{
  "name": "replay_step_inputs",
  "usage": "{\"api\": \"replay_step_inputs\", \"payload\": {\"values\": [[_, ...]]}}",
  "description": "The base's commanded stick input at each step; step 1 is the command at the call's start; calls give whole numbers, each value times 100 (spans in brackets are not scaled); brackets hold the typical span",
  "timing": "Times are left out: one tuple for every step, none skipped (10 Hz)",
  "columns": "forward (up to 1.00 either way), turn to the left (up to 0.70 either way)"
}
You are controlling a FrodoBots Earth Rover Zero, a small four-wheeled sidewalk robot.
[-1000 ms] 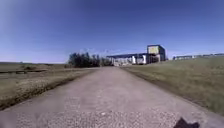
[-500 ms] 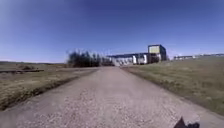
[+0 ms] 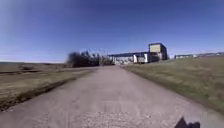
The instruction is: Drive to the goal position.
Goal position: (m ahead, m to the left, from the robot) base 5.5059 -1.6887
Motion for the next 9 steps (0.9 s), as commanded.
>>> {"api": "replay_step_inputs", "payload": {"values": [[100, 0], [100, 0], [100, 0], [100, 0], [100, 0], [100, 0], [100, 0], [100, 0], [100, 0]]}}
